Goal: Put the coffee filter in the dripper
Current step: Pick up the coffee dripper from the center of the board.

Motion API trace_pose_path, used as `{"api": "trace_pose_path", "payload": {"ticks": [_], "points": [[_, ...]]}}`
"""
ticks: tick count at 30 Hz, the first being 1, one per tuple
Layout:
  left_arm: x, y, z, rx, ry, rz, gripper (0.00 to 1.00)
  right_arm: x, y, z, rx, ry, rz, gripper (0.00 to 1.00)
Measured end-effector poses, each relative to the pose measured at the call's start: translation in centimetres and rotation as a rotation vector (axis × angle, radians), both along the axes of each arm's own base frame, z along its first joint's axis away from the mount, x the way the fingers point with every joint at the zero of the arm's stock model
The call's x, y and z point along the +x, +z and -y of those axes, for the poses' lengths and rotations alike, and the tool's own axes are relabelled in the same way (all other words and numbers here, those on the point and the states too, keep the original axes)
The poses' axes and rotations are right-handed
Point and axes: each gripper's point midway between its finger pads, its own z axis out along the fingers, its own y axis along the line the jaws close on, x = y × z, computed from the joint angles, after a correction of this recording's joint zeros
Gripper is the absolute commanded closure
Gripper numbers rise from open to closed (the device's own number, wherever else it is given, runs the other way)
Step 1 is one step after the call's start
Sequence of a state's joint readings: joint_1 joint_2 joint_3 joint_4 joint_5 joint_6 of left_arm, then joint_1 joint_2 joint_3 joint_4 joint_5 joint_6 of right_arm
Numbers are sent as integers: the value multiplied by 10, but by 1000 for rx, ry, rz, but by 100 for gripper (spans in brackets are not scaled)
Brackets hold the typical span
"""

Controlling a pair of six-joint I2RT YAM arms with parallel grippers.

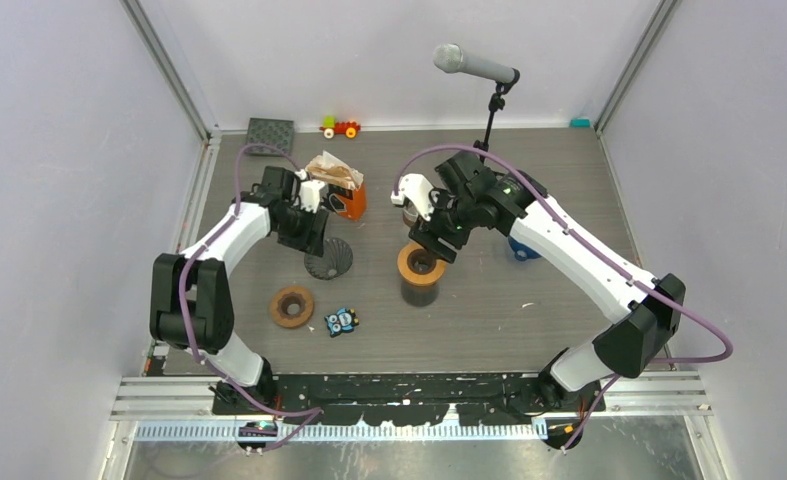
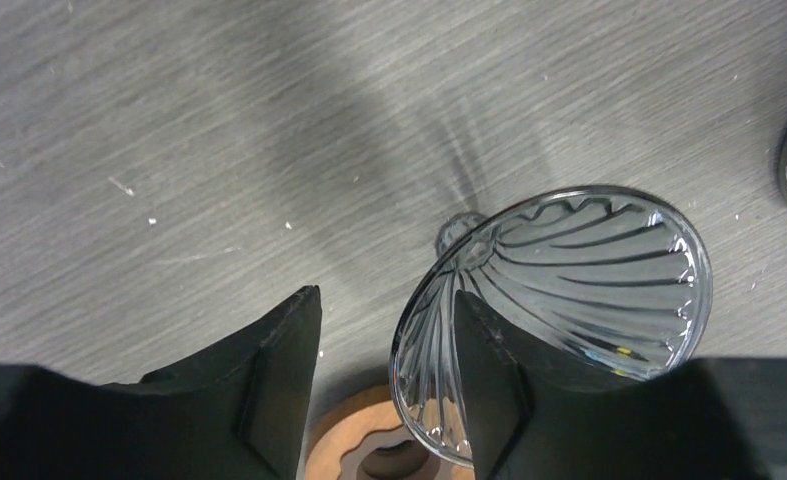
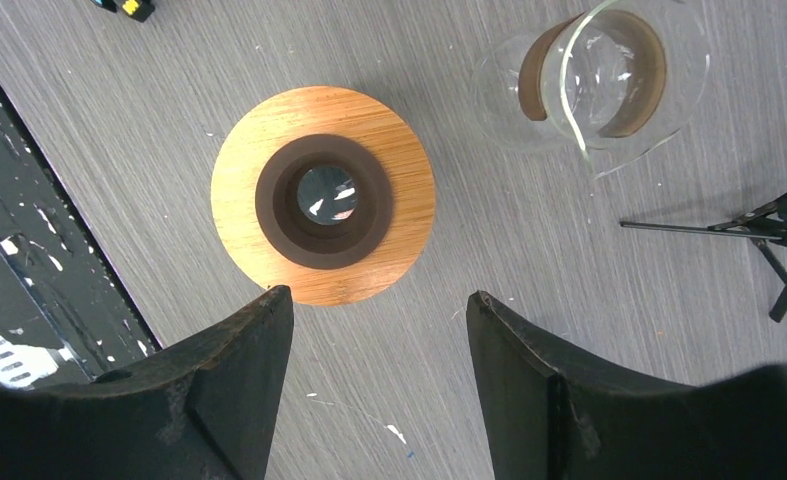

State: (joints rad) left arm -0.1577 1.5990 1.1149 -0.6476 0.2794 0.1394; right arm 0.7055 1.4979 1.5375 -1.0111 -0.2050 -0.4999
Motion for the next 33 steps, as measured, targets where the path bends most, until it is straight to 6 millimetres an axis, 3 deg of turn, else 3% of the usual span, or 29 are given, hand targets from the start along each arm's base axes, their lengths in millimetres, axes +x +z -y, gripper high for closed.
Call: {"api": "trace_pose_path", "payload": {"ticks": [6,14,19,27,33], "points": [[-12,-3,-2,11,2,-51,70,-2,-12,2,-15,-3,-18,32],[-16,7,4,-20,-14,-86,98,-1,-8,3,-8,-12,-1,32],[-16,23,9,-42,-26,-96,100,-2,8,6,16,-17,39,32],[-17,87,37,-157,-91,-87,100,-8,47,6,79,40,118,36],[-31,150,99,-222,-239,-23,100,-30,85,-5,131,171,165,42]]}}
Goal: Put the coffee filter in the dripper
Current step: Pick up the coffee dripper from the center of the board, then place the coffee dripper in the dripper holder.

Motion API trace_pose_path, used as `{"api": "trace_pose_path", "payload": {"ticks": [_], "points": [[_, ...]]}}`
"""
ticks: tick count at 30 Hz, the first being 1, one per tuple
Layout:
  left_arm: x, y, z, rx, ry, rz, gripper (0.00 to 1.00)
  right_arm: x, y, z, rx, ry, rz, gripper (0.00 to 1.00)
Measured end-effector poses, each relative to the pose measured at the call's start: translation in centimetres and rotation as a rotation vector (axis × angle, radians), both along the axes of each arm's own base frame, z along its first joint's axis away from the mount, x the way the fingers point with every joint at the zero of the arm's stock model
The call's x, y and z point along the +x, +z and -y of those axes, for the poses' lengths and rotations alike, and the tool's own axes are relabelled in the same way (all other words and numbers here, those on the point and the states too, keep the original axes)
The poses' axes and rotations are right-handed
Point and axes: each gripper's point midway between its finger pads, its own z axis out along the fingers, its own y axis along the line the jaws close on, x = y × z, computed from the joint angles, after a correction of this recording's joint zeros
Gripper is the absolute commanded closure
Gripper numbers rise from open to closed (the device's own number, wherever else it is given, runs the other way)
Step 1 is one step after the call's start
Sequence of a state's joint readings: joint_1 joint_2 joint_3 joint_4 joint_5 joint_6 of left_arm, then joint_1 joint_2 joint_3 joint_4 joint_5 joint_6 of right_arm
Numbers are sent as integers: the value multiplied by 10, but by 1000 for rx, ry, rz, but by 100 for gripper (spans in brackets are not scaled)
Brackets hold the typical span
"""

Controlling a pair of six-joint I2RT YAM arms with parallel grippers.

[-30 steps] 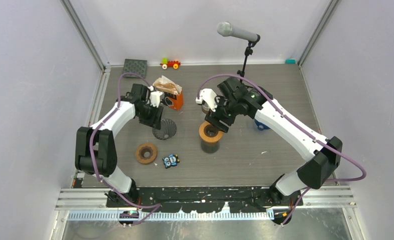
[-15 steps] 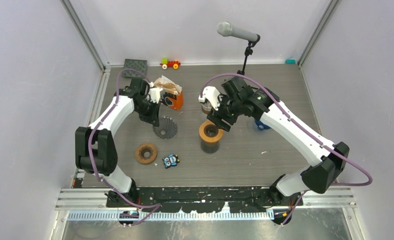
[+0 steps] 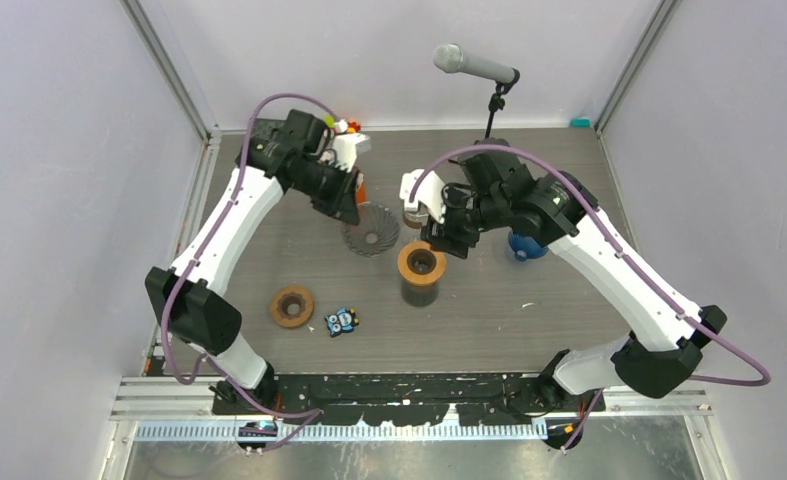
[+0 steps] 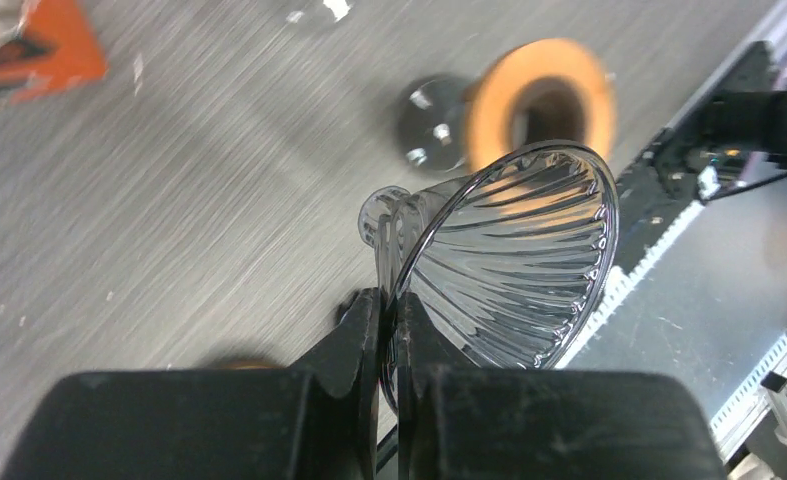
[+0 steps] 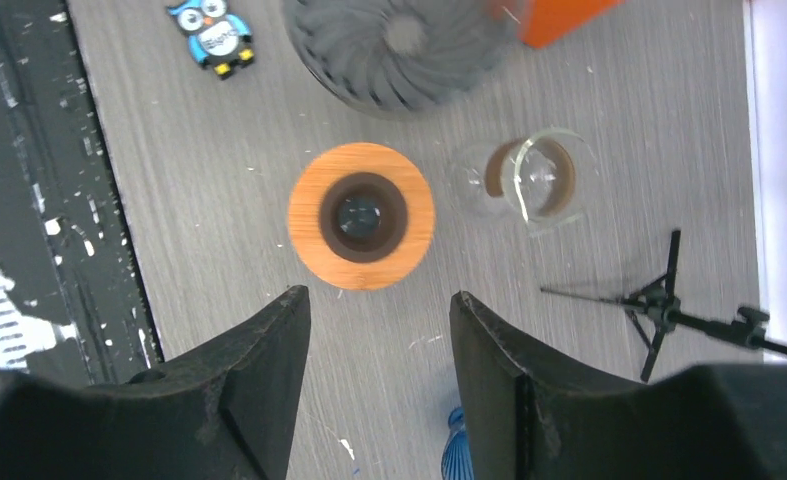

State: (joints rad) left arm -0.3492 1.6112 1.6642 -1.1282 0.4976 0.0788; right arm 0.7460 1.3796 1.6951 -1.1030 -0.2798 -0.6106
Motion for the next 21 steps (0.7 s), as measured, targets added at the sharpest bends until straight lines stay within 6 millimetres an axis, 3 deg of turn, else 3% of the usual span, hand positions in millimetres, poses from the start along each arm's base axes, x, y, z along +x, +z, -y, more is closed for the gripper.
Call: {"api": "trace_pose_path", "payload": {"ticks": [3,6,9,15,21], "points": [[-6,30,32,-49,-66,36,100,-19,1,-9,-26,82,18,43],[-9,45,62,-80,-118,28,100,-35,-2,-15,-76,147,52,43],[-10,39,82,-74,-152,-13,100,-41,-5,-17,-122,176,98,43],[-18,2,107,-25,-196,-145,100,-38,-20,-12,-223,179,153,43],[-23,5,116,-53,-217,-177,100,-35,-34,-7,-292,185,154,43]]}}
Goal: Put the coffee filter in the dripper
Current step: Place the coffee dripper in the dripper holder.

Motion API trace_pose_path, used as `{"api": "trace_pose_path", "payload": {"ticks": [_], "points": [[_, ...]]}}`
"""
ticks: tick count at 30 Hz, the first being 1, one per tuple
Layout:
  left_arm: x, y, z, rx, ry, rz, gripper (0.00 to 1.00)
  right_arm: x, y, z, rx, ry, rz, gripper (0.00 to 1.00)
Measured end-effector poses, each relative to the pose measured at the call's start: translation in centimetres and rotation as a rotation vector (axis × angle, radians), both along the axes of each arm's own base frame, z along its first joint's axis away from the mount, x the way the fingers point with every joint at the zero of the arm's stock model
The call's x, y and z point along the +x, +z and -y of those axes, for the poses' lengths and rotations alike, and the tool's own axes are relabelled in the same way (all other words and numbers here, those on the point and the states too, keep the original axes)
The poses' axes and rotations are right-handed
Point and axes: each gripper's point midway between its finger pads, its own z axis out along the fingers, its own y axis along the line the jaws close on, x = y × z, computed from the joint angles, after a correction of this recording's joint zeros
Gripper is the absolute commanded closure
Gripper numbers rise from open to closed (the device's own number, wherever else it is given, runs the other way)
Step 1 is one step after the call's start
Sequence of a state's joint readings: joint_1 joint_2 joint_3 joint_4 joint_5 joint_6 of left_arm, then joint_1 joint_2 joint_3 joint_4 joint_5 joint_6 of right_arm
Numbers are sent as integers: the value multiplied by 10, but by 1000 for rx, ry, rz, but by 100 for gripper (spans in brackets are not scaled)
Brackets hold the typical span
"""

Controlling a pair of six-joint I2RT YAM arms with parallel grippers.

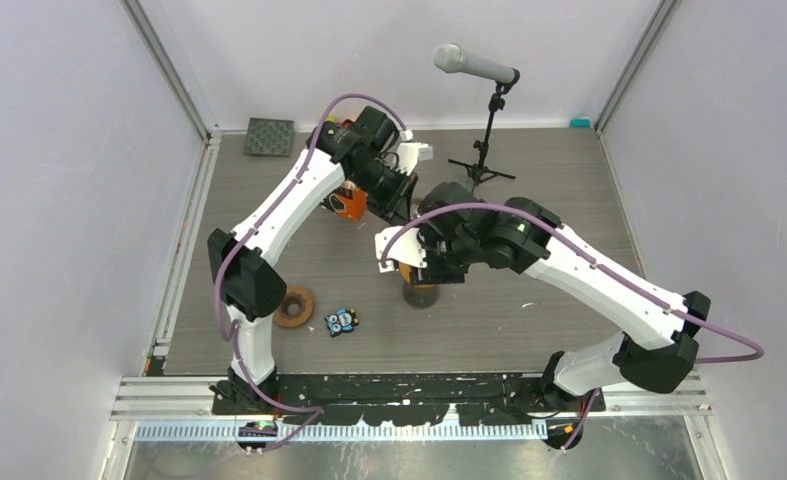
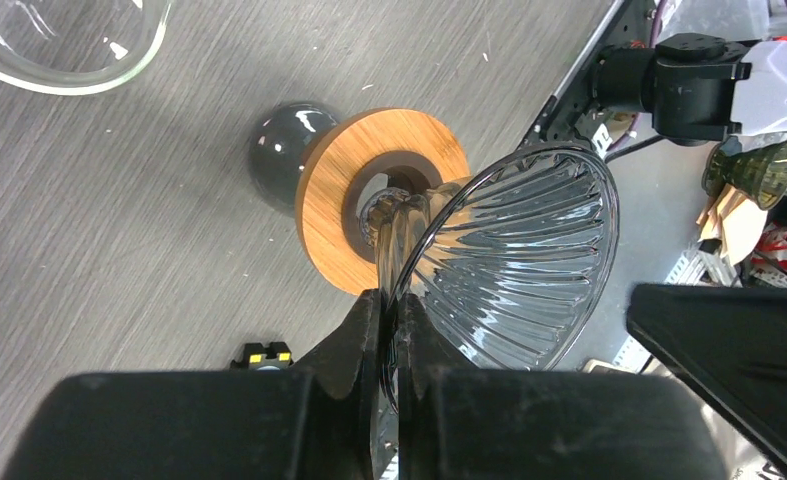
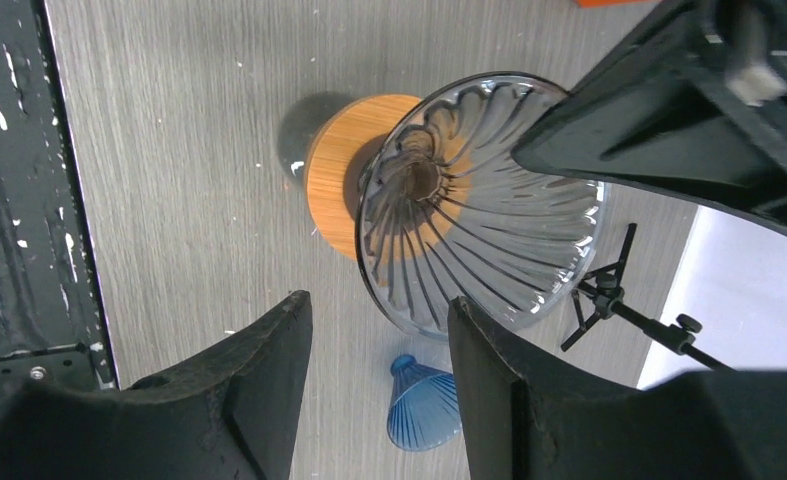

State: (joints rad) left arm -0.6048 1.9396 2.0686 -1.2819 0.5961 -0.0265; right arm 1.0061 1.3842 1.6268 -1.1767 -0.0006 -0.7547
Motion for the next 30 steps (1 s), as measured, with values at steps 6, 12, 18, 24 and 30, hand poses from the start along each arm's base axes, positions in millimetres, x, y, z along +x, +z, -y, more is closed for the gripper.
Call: {"api": "trace_pose_path", "payload": {"ticks": [6,12,18,24,30], "points": [[-3,2,2,-14,-6,-12,100,4,-26,1,-81,-9,-26,43],[-5,4,5,-25,-5,-27,100,5,-36,4,-112,-15,-27,44],[-9,2,7,-26,-14,-41,100,10,-44,4,-133,-25,-18,52],[-15,-9,7,-3,-23,-64,100,12,-53,4,-148,-29,-17,65],[-13,-14,9,-2,-24,-52,100,12,-60,4,-172,-15,-7,73]]}}
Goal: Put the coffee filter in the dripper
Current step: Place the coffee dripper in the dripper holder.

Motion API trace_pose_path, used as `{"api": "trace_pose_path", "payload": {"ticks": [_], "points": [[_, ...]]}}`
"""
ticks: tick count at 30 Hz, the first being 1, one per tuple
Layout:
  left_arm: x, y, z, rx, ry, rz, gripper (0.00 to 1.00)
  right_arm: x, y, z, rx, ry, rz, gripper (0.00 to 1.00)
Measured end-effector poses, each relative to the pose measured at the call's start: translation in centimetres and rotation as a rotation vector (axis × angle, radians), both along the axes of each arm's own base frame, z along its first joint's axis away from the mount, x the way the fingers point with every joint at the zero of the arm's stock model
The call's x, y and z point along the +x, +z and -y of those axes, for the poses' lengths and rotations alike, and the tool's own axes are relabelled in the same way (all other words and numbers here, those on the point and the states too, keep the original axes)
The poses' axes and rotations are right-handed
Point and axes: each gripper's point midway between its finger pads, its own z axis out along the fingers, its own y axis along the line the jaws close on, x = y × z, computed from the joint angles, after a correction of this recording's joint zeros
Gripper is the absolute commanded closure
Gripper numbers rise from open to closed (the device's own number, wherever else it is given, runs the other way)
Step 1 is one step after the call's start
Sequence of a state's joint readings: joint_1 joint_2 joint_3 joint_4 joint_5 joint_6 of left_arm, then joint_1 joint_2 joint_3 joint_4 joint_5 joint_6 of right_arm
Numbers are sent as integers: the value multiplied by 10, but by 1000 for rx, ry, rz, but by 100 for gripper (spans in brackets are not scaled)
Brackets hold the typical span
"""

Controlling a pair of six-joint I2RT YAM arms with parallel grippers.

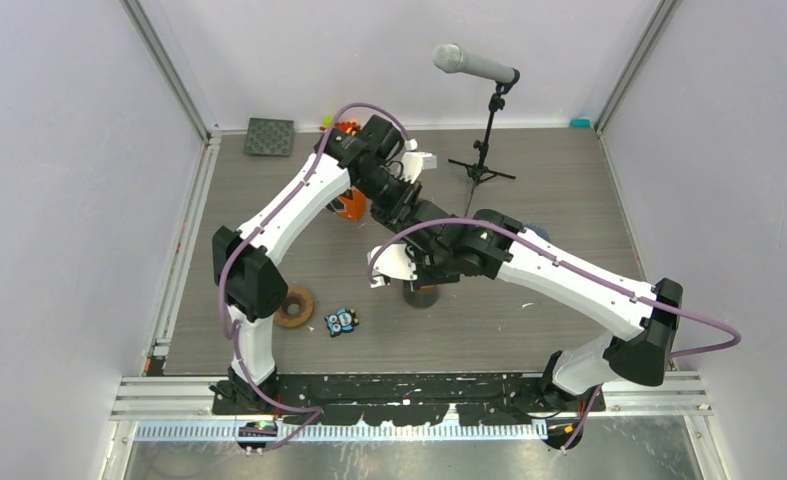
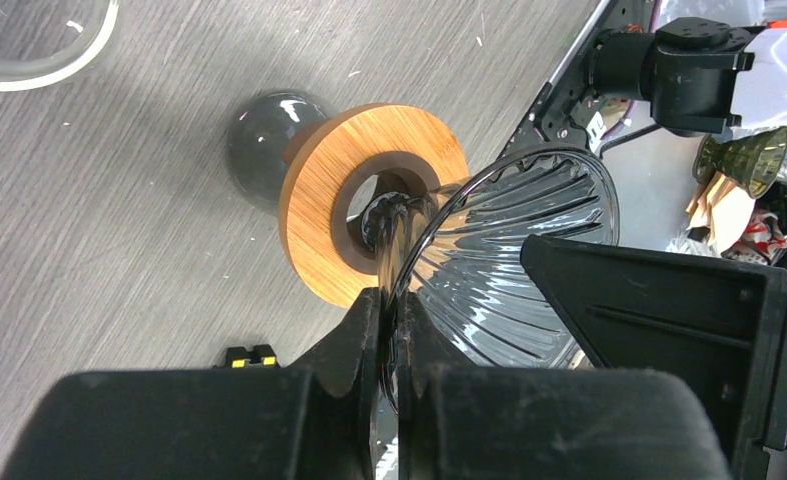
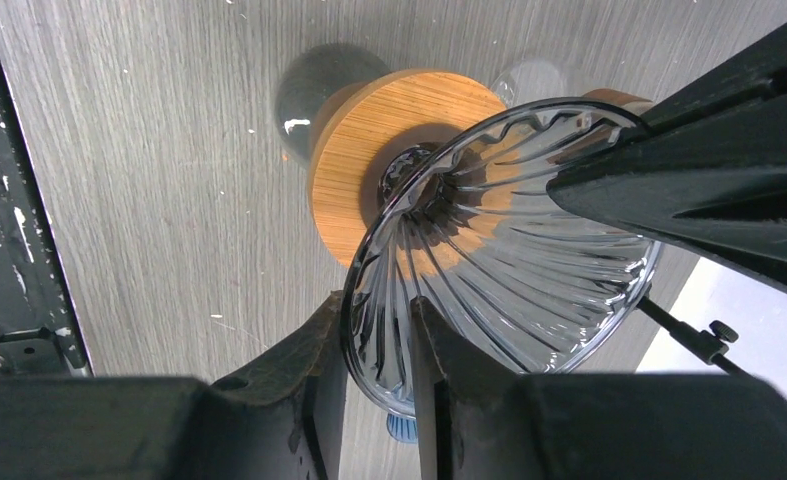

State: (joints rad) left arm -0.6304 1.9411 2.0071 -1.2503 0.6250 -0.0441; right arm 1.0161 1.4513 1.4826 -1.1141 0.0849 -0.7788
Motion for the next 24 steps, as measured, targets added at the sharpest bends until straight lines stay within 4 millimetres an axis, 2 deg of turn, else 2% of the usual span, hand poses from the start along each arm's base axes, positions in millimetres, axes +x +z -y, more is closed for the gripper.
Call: {"api": "trace_pose_path", "payload": {"ticks": [9,15,24], "points": [[3,-4,3,0,-4,19,100,2,-5,2,-21,7,12,81],[4,-20,8,-21,-10,8,100,2,-16,4,-41,3,10,89],[5,-20,10,-47,-15,34,100,1,-18,4,-26,5,25,99]]}}
